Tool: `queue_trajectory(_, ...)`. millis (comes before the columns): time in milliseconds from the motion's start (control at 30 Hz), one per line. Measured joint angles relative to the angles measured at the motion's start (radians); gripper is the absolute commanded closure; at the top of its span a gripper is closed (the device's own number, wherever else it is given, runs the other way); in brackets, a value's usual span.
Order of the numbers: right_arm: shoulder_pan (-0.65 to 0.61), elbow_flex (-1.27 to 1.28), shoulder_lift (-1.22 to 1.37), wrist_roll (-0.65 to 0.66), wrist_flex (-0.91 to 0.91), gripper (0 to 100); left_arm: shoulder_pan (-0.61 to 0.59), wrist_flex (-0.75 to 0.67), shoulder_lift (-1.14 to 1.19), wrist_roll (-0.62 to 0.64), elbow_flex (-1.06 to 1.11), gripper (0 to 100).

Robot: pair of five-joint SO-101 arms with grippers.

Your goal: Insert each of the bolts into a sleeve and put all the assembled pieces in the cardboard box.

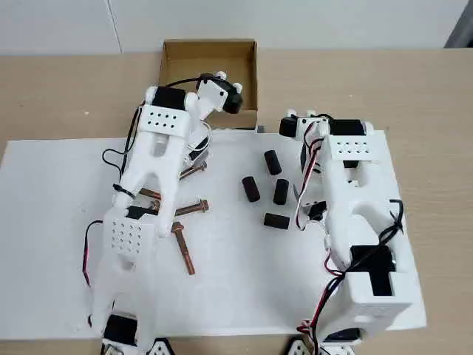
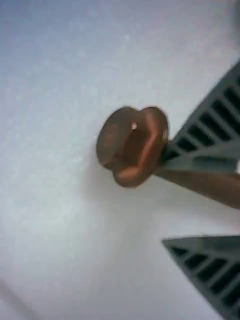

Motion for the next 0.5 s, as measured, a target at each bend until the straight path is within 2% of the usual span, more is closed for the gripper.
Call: queue_trajectory(500,-0.002,0.0,0.0,0.0,0.0,99.3,0.003,0.002,0.002,0.0,-0.044,91)
